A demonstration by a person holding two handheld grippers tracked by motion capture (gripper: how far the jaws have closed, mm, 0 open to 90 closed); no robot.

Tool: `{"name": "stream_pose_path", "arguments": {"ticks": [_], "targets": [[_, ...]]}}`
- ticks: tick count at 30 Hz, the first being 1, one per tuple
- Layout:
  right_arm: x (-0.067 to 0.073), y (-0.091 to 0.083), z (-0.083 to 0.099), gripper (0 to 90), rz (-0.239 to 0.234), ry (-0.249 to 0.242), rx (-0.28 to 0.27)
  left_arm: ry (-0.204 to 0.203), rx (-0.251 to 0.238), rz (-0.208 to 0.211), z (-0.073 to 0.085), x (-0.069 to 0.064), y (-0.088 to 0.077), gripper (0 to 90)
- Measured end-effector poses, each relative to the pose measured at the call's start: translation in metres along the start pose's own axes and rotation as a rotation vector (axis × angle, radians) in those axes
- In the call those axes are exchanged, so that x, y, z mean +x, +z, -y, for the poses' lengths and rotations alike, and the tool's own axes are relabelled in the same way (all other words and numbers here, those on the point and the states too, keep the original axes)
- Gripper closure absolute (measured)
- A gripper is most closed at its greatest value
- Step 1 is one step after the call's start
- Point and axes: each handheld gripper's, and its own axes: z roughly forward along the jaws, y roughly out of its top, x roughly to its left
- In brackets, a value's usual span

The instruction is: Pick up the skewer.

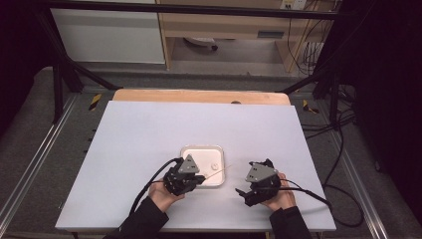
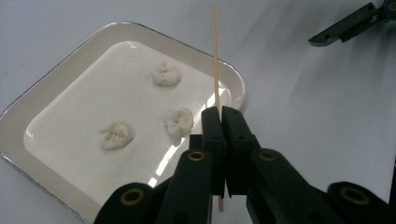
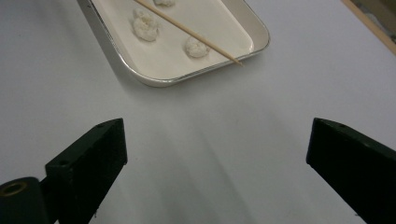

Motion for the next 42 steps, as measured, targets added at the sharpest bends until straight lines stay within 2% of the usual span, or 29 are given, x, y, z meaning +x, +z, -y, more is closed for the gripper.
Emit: {"name": "stream_pose_path", "arguments": {"ticks": [1, 11, 13, 15, 20, 22, 26, 27, 30, 33, 34, 36, 38, 39, 42], "targets": [[0.001, -0.001, -0.002, 7.2, 0.009, -0.022, 0.003, 0.006, 0.004, 0.003, -0.001, -0.001, 0.001, 88.7], [0.007, 0.0, -0.008, 15.0, 0.016, -0.124, 0.014, 0.066, 0.032, 0.021, -0.018, -0.012, 0.01, 88.7], [0.008, 0.001, -0.008, 15.4, 0.016, -0.129, 0.017, 0.07, 0.036, 0.024, -0.019, -0.013, 0.011, 88.7], [0.009, 0.001, -0.009, 18.5, 0.017, -0.159, 0.024, 0.073, 0.043, 0.028, -0.021, -0.015, 0.014, 88.7], [0.011, 0.002, -0.009, 23.6, 0.012, -0.195, 0.026, 0.097, 0.058, 0.036, -0.027, -0.018, 0.019, 88.7], [0.013, 0.003, -0.008, 27.7, 0.008, -0.232, 0.031, 0.102, 0.063, 0.04, -0.029, -0.019, 0.021, 88.6], [0.015, 0.003, -0.009, 31.5, 0.004, -0.265, 0.036, 0.126, 0.079, 0.046, -0.034, -0.022, 0.023, 88.6], [0.015, 0.003, -0.009, 34.4, 0.0, -0.289, 0.034, 0.133, 0.082, 0.048, -0.034, -0.023, 0.024, 88.6], [0.016, 0.003, -0.009, 37.9, -0.004, -0.309, 0.034, 0.145, 0.084, 0.058, -0.037, -0.025, 0.025, 88.7], [0.016, 0.003, -0.007, 45.2, -0.002, -0.364, 0.038, 0.157, 0.092, 0.068, -0.039, -0.026, 0.025, 88.7], [0.016, 0.003, -0.007, 45.2, -0.002, -0.364, 0.038, 0.157, 0.092, 0.068, -0.039, -0.026, 0.025, 88.7], [0.017, 0.003, -0.007, 51.0, -0.001, -0.405, 0.041, 0.163, 0.098, 0.072, -0.039, -0.027, 0.026, 88.7], [0.017, 0.003, -0.006, 52.5, -0.003, -0.412, 0.041, 0.174, 0.104, 0.074, -0.04, -0.028, 0.026, 88.7], [0.016, 0.003, -0.006, 55.4, -0.005, -0.439, 0.045, 0.176, 0.105, 0.077, -0.04, -0.028, 0.027, 88.7], [0.015, 0.004, -0.006, 58.5, -0.004, -0.467, 0.057, 0.18, 0.107, 0.084, -0.04, -0.029, 0.027, 88.6]]}}
